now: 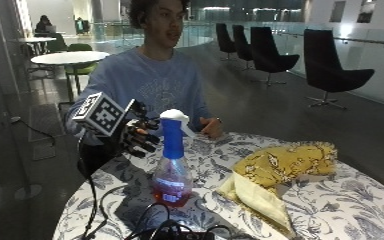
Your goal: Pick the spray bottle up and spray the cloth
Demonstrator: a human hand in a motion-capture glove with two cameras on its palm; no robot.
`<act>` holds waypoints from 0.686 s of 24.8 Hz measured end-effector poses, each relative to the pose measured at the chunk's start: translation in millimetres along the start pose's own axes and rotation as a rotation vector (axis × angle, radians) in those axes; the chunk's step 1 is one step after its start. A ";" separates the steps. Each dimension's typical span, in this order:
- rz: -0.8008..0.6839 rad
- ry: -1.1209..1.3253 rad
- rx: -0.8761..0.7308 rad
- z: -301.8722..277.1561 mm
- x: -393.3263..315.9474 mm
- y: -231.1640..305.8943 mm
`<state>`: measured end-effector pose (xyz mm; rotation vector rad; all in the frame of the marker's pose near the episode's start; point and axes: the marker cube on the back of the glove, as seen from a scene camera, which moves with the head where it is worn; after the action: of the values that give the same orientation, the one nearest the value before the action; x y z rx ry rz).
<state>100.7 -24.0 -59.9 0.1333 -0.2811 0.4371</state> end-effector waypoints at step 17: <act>0.159 -0.334 0.177 38.1 61.7 -94.4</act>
<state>186.2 -91.4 -11.6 0.3600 -0.5838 0.5975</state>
